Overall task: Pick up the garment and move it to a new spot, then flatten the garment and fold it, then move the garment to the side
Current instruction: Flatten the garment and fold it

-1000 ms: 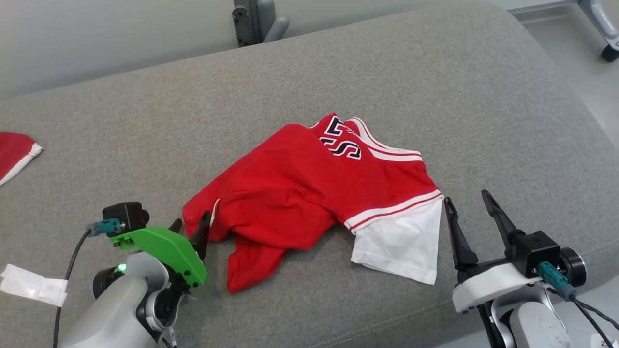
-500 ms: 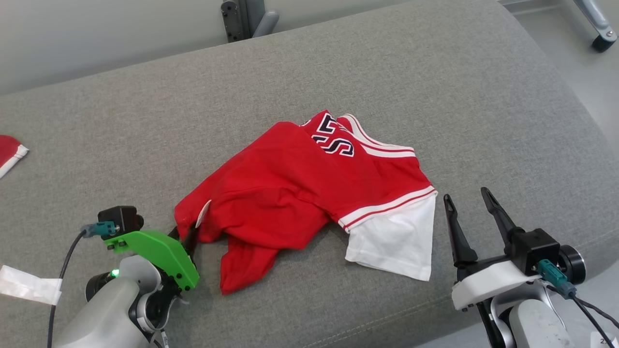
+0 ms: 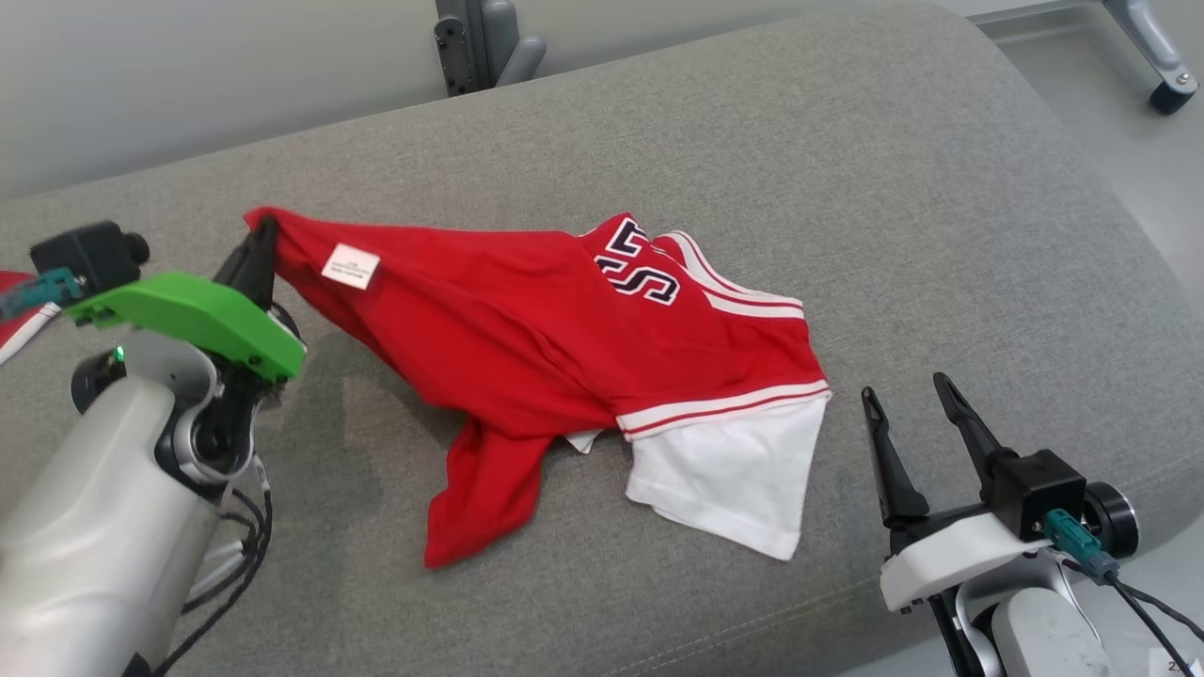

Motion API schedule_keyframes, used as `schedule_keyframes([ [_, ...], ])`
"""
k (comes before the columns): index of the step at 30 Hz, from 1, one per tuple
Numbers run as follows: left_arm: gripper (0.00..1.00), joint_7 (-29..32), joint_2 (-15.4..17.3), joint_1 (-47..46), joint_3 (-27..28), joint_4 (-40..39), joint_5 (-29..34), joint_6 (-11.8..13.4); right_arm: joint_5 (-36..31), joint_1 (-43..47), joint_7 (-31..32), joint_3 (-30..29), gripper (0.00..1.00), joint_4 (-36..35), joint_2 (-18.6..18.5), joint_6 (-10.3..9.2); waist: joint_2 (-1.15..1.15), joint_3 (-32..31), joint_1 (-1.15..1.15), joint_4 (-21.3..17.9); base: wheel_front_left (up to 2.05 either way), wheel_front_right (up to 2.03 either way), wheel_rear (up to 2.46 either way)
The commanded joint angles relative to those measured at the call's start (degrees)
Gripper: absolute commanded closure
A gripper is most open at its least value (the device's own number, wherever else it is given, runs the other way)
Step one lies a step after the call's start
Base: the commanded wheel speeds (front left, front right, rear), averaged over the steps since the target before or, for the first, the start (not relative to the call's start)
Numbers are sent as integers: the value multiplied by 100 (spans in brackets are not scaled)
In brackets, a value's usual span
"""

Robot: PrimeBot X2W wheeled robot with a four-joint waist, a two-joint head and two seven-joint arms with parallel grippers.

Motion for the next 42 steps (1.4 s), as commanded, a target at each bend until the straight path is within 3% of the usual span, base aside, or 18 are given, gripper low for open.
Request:
schedule_keyframes([
  [1,100,-67,22,-159,42,-49,87,9,67,56,-18,12,0,17,-39,-2,61,-43,0,23,0,0,0],
  [10,100,-906,-18,-696,181,-760,667,-220,95,104,-18,1,0,5,-159,-2,61,-108,0,193,0,0,0],
  [13,100,-948,92,-119,-18,-1114,865,-206,98,169,-18,-45,0,-20,-153,-2,61,-109,0,278,0,0,0],
  [19,100,-1025,324,1697,-138,-1545,837,58,96,337,-18,-183,0,-63,-125,-2,61,-77,0,531,0,0,0],
  [22,100,-1046,252,2194,-58,-1531,744,70,108,360,-18,-180,0,-77,-103,-2,61,-17,0,655,0,0,0],
  [25,100,-1048,1,2630,60,-1418,798,-96,94,371,-18,-146,0,-65,-102,-2,61,38,0,878,0,0,0],
  [29,100,-1047,-520,2947,304,-1212,1021,-578,61,262,-19,-71,0,-52,-111,-2,61,89,0,1116,0,0,0],
  [34,100,-1048,-1026,3060,583,-786,1532,-778,34,168,-18,8,0,-43,-175,-2,61,96,0,1285,0,0,0],
  [35,73,-1048,-1107,3076,642,-691,1623,-783,33,154,-18,13,0,-37,-190,-2,61,86,0,1310,0,0,0],
  [37,0,-1047,-1238,3082,756,-556,1815,-806,44,142,-18,6,0,-35,-212,-2,61,67,0,1348,0,0,0],
  [42,0,-1042,-1437,3144,991,-325,2130,-820,26,146,-18,-4,0,-70,-262,-2,61,15,0,1390,0,0,0],
])
